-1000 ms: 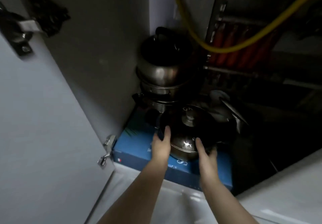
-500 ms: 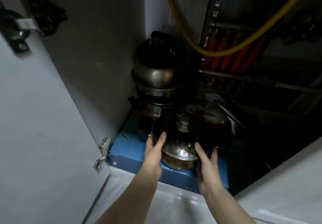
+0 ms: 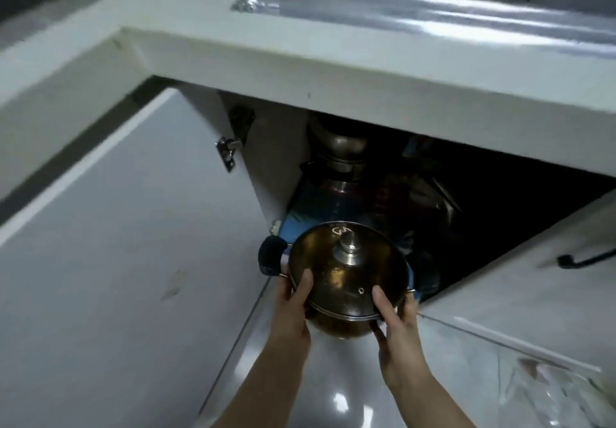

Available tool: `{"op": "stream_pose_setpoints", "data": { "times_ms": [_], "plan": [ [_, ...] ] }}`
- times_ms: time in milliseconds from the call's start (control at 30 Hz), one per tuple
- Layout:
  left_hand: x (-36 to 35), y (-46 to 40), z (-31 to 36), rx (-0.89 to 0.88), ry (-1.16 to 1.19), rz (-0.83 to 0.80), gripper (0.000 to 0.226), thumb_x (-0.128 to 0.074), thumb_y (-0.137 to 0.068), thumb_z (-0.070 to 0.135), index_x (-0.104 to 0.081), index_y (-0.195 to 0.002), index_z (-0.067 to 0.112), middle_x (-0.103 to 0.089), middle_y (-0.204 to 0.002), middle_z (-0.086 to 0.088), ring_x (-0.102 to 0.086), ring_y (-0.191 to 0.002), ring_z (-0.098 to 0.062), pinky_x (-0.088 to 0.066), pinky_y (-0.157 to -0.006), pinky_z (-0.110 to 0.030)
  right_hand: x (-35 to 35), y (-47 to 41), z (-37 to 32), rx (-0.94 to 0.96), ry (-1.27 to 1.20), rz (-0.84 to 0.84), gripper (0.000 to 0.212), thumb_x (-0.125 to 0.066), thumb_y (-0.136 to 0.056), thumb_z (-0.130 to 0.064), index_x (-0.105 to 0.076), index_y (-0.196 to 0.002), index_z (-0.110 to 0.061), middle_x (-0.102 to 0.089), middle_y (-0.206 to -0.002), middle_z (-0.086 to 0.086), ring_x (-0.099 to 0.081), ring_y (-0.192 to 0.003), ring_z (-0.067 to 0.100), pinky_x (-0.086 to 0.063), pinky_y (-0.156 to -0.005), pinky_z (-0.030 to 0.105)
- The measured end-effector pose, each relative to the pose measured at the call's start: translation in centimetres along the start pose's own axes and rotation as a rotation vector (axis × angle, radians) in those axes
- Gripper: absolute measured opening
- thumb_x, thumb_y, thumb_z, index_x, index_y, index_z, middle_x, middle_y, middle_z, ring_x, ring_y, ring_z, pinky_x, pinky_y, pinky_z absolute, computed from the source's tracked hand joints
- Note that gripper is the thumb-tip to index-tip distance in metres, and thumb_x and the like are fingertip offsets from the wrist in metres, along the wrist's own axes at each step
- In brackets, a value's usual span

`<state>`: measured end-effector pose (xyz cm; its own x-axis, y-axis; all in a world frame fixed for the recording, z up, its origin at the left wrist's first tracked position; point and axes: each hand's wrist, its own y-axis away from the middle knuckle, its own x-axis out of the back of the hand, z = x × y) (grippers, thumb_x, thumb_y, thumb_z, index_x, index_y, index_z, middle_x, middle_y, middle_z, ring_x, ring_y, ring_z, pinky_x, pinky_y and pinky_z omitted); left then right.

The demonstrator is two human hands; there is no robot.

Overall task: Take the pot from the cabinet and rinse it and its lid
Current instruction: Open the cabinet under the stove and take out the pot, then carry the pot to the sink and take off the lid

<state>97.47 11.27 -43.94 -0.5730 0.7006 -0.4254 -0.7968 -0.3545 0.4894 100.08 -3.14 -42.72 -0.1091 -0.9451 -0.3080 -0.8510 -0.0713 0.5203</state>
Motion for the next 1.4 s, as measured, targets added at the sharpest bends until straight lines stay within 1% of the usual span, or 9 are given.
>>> {"op": "stream_pose_setpoints", "data": {
  "times_ms": [167, 267, 367, 567, 833, 1000, 1167, 1300, 1400],
  "plan": [
    [-1.4, 9.1, 5.5, 0.017, 0.008, 0.081, 0.048, -0.064, -0.077, 0.024, -0.057, -0.123, 0.034, -0.072, -0.108, 0.013, -0.06, -0.107, -0.014, -0.049, -0.086, -0.036, -1.4, 8.6, -4.4, -0.068, 0.028, -0.018, 0.068, -0.068, -0.08, -0.02, -0.037, -0.136, -0.039, -0.054, -0.128, -0.01, -0.052, -0.113, 0.011, -0.037, -0.103, 0.039],
    [-2.5, 13.9, 8.5, 0.027, 0.029, 0.149, 0.055, -0.065, -0.076, 0.023, -0.053, -0.129, 0.031, -0.068, -0.115, 0.01, -0.058, -0.11, -0.015, -0.048, -0.086, -0.035, -2.3, 13.2, -7.6, -0.105, 0.043, -0.026, 0.07, -0.069, -0.078, -0.021, -0.037, -0.137, -0.039, -0.052, -0.131, -0.009, -0.048, -0.12, 0.016, -0.035, -0.108, 0.041],
    [-4.0, 18.4, 11.5, 0.028, 0.044, 0.2, 0.055, -0.066, -0.079, 0.02, -0.051, -0.131, 0.028, -0.063, -0.123, 0.005, -0.057, -0.112, -0.017, -0.048, -0.086, -0.036, -3.0, 17.5, -11.2, -0.114, 0.045, -0.04, 0.066, -0.069, -0.079, -0.019, -0.039, -0.135, -0.038, -0.054, -0.128, -0.009, -0.05, -0.114, 0.014, -0.038, -0.101, 0.038],
    [-8.2, 27.1, 18.2, -0.023, 0.072, 0.249, 0.047, -0.065, -0.081, 0.021, -0.054, -0.126, 0.027, -0.062, -0.121, 0.003, -0.056, -0.104, -0.013, -0.044, -0.072, -0.031, -4.8, 24.1, -18.8, -0.125, 0.051, -0.109, 0.064, -0.069, -0.078, -0.016, -0.041, -0.131, -0.04, -0.056, -0.123, -0.005, -0.05, -0.115, 0.02, -0.039, -0.096, 0.037],
    [-10.6, 33.5, 25.8, -0.128, 0.141, 0.257, 0.06, -0.075, -0.07, 0.025, -0.055, -0.127, 0.032, -0.065, -0.122, 0.005, -0.06, -0.109, -0.018, -0.05, -0.084, -0.034, -9.1, 29.0, -26.8, -0.071, 0.071, -0.273, 0.058, -0.067, -0.081, -0.01, -0.043, -0.128, -0.034, -0.055, -0.124, 0.0, -0.055, -0.104, 0.02, -0.04, -0.089, 0.036],
    [-10.0, 34.2, 31.8, -0.243, 0.254, 0.236, 0.042, -0.065, -0.082, 0.011, -0.058, -0.121, 0.027, -0.068, -0.116, 0.001, -0.071, -0.088, -0.011, -0.057, -0.059, -0.025, -14.9, 29.8, -30.1, 0.019, 0.123, -0.444, 0.06, -0.07, -0.078, -0.013, -0.048, -0.129, -0.034, -0.061, -0.125, -0.002, -0.058, -0.113, 0.022, -0.045, -0.098, 0.042],
    [-6.2, 32.4, 37.5, -0.322, 0.276, 0.265, 0.056, -0.074, -0.068, 0.019, -0.06, -0.121, 0.021, -0.066, -0.124, -0.005, -0.061, -0.115, -0.026, -0.046, -0.1, -0.047, -23.0, 29.7, -31.7, 0.086, 0.147, -0.541, 0.055, -0.072, -0.076, -0.01, -0.053, -0.124, -0.029, -0.067, -0.115, 0.0, -0.065, -0.101, 0.019, -0.052, -0.086, 0.038],
    [-2.4, 30.3, 42.0, -0.362, 0.324, 0.302, 0.056, -0.075, -0.068, 0.019, -0.06, -0.121, 0.024, -0.064, -0.126, -0.002, -0.06, -0.116, -0.025, -0.041, -0.105, -0.052, -29.6, 29.0, -31.3, 0.095, 0.168, -0.599, 0.049, -0.075, -0.072, -0.01, -0.058, -0.115, -0.025, -0.069, -0.114, 0.008, -0.064, -0.106, 0.028, -0.046, -0.1, 0.05],
    [0.3, 28.7, 45.5, -0.397, 0.318, 0.314, 0.052, -0.074, -0.071, 0.017, -0.06, -0.121, 0.023, -0.064, -0.126, -0.001, -0.06, -0.114, -0.024, -0.044, -0.102, -0.05, -34.4, 28.4, -30.7, 0.1, 0.187, -0.629, 0.049, -0.073, -0.074, -0.006, -0.055, -0.117, -0.02, -0.066, -0.118, 0.01, -0.062, -0.109, 0.027, -0.045, -0.1, 0.047]
  ]
}}
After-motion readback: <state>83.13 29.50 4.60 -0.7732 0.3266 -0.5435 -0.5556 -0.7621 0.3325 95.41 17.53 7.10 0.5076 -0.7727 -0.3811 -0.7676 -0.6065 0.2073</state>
